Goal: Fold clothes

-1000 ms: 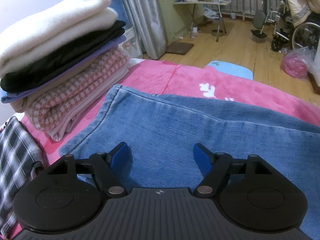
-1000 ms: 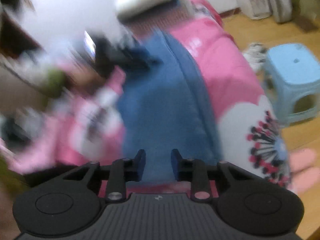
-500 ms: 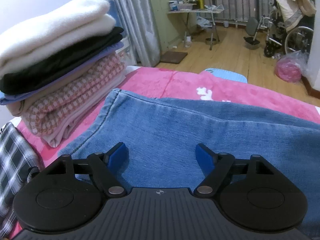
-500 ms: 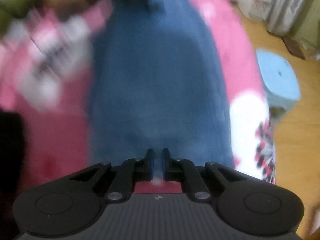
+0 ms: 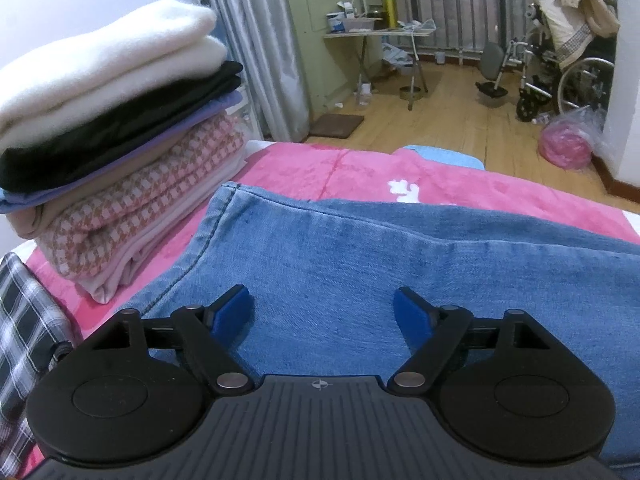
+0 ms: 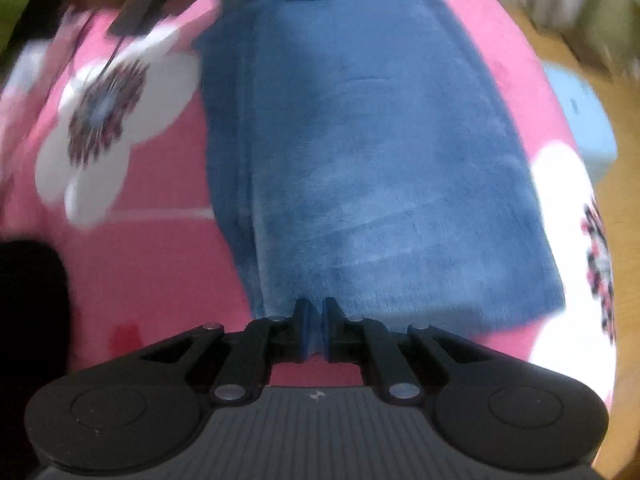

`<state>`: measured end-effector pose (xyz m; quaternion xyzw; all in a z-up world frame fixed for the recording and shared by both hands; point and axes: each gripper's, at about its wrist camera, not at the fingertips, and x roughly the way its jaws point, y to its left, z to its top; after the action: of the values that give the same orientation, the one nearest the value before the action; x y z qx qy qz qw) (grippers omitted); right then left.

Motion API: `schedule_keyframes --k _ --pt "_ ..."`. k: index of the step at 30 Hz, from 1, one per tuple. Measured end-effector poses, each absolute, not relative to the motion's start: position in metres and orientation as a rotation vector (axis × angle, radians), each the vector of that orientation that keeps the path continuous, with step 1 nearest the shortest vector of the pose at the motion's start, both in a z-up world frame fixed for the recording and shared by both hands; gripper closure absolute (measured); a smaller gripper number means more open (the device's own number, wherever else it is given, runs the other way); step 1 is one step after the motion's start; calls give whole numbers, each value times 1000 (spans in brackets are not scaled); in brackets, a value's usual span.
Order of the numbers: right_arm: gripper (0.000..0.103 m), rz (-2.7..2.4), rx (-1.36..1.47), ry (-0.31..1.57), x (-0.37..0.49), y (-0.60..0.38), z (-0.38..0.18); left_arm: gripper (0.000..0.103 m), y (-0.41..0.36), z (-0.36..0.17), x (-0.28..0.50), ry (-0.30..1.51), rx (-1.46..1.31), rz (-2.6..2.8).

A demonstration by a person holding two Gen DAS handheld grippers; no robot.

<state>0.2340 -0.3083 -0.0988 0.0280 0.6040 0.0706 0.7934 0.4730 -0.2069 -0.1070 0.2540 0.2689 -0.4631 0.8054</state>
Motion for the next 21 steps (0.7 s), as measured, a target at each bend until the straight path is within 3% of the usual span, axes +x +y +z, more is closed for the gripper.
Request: schedule_keyframes --k 3,9,13,17,21 --pt "96 142 97 1270 228 -312 -73 21 -207 -107 473 577 539 -986" --pt "96 230 24 1239 213 -283 -116 19 -210 -106 473 584 551 -973" --pt "96 178 16 1235 210 -285 -89 13 -212 -106 477 600 549 -957" --pt "96 23 -29 1111 196 -307 -61 12 -213 -105 477 609 549 -943" --pt "96 -159 -24 1142 186 -342 -106 12 -215 -104 477 617 560 -939"
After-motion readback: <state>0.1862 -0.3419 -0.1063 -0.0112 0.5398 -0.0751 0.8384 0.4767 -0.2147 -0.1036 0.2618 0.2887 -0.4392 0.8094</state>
